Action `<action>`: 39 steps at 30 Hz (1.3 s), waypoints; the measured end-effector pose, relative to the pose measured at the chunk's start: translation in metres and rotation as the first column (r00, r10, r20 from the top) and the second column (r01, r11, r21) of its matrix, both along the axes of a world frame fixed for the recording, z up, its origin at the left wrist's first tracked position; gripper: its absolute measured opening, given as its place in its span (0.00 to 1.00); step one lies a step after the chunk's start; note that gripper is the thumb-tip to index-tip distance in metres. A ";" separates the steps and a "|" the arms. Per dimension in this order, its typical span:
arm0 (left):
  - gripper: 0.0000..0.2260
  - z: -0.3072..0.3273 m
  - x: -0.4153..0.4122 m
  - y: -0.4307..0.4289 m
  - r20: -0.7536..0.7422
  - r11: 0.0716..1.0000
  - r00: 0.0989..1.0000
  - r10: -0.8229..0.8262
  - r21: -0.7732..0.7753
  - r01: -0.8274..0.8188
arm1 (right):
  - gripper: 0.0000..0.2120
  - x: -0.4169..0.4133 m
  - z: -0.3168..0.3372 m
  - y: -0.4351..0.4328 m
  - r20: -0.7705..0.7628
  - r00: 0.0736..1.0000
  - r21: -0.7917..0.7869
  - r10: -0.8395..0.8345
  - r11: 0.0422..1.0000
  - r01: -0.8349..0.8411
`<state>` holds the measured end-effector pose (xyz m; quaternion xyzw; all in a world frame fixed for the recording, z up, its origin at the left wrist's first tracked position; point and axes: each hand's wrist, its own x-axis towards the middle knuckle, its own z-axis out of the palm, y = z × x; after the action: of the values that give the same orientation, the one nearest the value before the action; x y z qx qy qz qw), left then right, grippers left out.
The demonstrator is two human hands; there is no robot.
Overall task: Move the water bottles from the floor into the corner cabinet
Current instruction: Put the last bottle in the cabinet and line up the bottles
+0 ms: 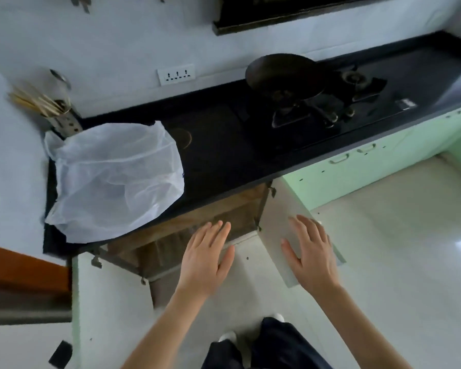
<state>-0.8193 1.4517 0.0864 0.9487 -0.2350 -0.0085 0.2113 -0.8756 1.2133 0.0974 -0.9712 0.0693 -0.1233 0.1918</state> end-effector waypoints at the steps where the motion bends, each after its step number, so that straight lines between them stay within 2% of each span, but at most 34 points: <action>1: 0.29 -0.007 -0.004 -0.006 -0.033 0.999 0.999 -0.041 0.029 0.042 | 0.26 -0.015 -0.007 -0.005 -0.022 0.998 0.008 -0.054 0.998 0.055; 4: 0.32 -0.026 -0.014 -0.027 -0.116 0.987 0.983 -0.145 0.055 0.152 | 0.28 -0.060 -0.029 -0.027 -0.118 0.972 0.005 -0.203 0.979 0.205; 8: 0.32 -0.028 -0.019 -0.078 -0.163 0.959 0.948 -0.274 0.022 0.282 | 0.30 -0.101 -0.032 -0.074 -0.149 0.916 0.029 -0.373 0.924 0.381; 14: 0.31 -0.003 -0.002 -0.207 -0.100 0.905 0.901 -0.423 -0.003 0.425 | 0.29 -0.134 -0.018 -0.185 -0.072 0.840 0.044 -0.538 0.839 0.542; 19: 0.26 -0.002 -0.005 -0.336 -0.067 0.905 0.902 -0.426 -0.044 0.424 | 0.28 -0.159 -0.031 -0.299 -0.085 0.809 0.061 -0.581 0.807 0.587; 23: 0.26 -0.020 -0.036 -0.420 -0.127 0.916 0.908 -0.400 -0.028 0.400 | 0.28 -0.179 -0.040 -0.377 -0.138 0.817 0.073 -0.560 0.817 0.573; 27: 0.25 -0.023 -0.052 -0.483 -0.142 0.936 0.926 -0.349 0.001 0.353 | 0.27 -0.176 -0.039 -0.448 -0.170 0.863 0.064 -0.476 0.868 0.492; 35: 0.23 -0.014 -0.011 -0.570 -0.059 0.967 0.965 -0.254 0.017 0.255 | 0.27 -0.092 -0.038 -0.562 -0.151 0.951 0.005 -0.272 0.961 0.275; 39: 0.24 -0.038 0.013 -0.610 -0.096 0.986 0.981 -0.168 -0.006 0.169 | 0.27 -0.044 -0.045 -0.603 -0.203 0.970 -0.065 -0.135 0.990 0.125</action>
<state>-0.8067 0.8418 0.0481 0.9242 -0.3040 -0.0722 0.2198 -0.9193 0.6101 0.0522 -0.9767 0.1492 -0.0357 0.1500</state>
